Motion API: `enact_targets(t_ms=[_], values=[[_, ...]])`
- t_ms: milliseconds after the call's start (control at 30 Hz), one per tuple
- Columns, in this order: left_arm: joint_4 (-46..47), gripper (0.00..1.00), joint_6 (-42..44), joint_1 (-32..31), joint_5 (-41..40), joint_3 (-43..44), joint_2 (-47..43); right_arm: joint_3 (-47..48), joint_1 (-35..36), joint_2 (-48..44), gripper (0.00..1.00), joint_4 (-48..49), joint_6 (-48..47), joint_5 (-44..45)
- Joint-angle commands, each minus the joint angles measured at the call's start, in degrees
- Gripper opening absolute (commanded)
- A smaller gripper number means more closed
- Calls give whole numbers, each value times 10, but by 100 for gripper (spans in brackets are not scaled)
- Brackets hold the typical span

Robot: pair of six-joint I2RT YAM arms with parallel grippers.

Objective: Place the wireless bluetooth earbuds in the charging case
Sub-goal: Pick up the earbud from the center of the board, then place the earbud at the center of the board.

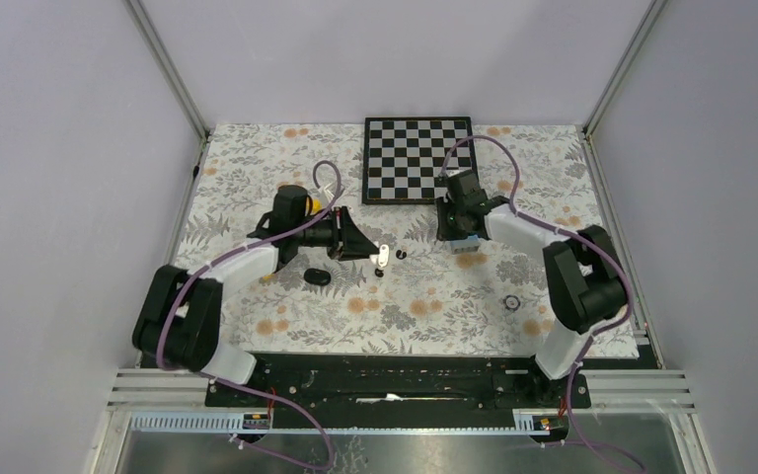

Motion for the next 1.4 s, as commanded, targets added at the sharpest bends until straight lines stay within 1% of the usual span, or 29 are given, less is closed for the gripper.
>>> enact_targets(t_ms=[0,67,233,400,467,533,667,800,1033,1200,1233,1300,1367], values=[[141,0,-74,-5,20,6,47,-20,9,-80,11,-7,-37,5],[142,0,-79,-6,20,19,63,-36,16,-108,11,1,-55,8],[126,0,-76,-7,16,41,82,-99,36,-166,10,60,-101,47],[79,0,-54,-7,2,46,91,-141,69,-195,9,111,-140,94],[68,0,-50,-6,3,44,97,-153,78,-197,11,136,-161,87],[64,0,-47,-7,3,43,99,-159,90,-188,14,140,-176,82],[40,0,-33,-6,-4,49,91,-179,115,-168,14,146,-189,65],[21,0,-24,-6,-9,52,83,-200,117,-152,13,167,-181,49],[13,0,-18,-6,-9,54,85,-188,117,-125,15,152,-174,21],[13,0,-18,-6,-9,55,87,-164,117,-96,15,138,-168,44],[12,0,-18,-6,-8,56,87,-159,117,-93,17,136,-167,48],[6,0,-12,-6,-10,59,86,-154,117,-89,28,132,-163,50],[-1,0,-7,-6,-13,60,83,-153,117,-91,35,129,-154,50]])
